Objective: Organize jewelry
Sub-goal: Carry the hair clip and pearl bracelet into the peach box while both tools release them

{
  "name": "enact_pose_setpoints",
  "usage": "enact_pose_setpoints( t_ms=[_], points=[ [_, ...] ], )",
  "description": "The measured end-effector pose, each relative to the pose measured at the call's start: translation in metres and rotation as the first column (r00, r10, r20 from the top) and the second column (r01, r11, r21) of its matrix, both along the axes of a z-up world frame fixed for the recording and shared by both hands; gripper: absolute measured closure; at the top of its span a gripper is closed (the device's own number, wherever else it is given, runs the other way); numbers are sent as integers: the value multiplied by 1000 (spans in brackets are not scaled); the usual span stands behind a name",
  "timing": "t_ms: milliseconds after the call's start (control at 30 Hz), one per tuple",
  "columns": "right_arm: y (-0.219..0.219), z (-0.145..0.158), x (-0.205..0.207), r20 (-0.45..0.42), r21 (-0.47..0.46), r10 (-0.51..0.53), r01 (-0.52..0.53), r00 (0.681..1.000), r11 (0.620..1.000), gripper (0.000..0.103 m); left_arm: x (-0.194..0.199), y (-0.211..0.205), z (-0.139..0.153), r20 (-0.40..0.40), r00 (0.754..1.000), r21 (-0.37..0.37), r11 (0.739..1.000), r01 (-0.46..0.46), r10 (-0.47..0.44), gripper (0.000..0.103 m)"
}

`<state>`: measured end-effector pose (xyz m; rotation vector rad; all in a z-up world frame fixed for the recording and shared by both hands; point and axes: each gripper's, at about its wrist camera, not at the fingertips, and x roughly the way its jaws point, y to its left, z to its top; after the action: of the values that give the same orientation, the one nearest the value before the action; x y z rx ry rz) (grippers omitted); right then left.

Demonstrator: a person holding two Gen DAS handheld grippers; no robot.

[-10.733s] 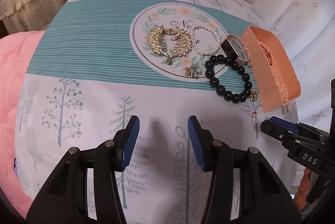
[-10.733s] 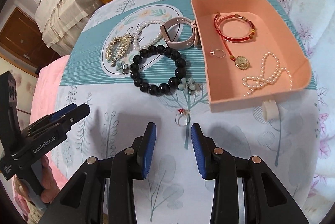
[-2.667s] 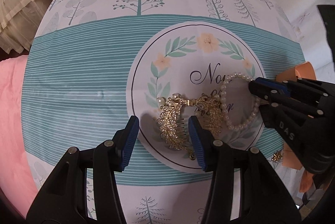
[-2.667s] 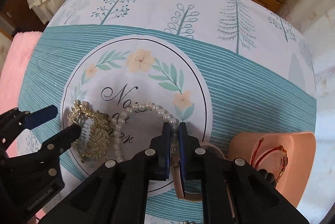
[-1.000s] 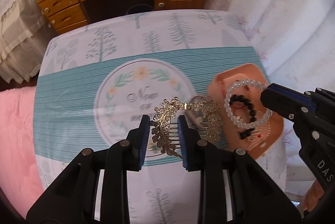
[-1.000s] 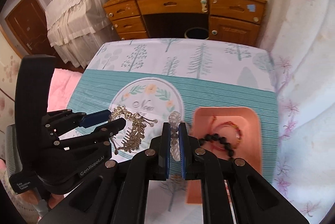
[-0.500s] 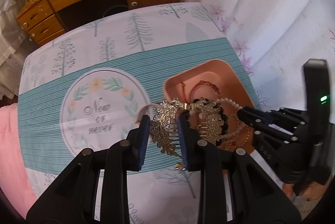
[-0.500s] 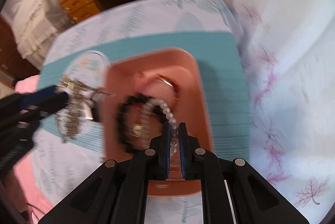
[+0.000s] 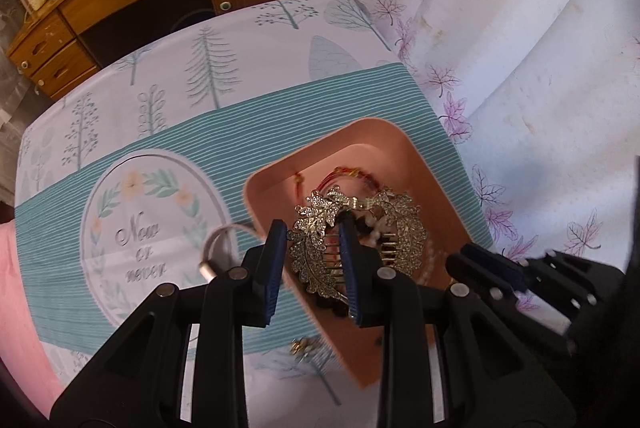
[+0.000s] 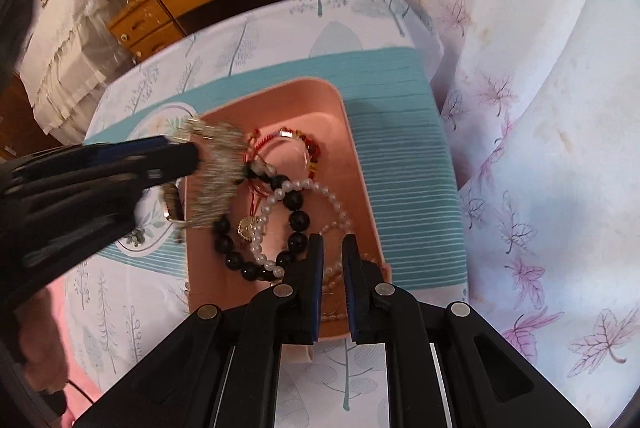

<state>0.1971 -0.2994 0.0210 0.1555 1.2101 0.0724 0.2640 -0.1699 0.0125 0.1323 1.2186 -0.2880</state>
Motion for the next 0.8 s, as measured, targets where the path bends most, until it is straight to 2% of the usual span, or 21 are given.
enact_pose_setpoints(
  t_ms=[167, 367, 567, 800],
  points=[
    [4, 12, 2, 24, -24, -9, 10, 1000, 1000, 92, 11, -15, -22, -19, 1000, 7, 1000, 15, -15, 79],
    [0, 3, 3, 9, -28, -18, 18, 1000, 999, 91, 17, -24, -43, -41, 999, 10, 999, 35, -35, 78],
    [4, -2, 8, 7, -35, -8, 8, 1000, 999, 90, 15, -16, -34, -42, 998, 2, 999, 36, -36, 77],
    [14, 0, 8, 6, -30, 17, -17, 1000, 999, 90, 4, 5, -16, -24, 999, -2, 1000, 21, -21, 67]
  ],
)
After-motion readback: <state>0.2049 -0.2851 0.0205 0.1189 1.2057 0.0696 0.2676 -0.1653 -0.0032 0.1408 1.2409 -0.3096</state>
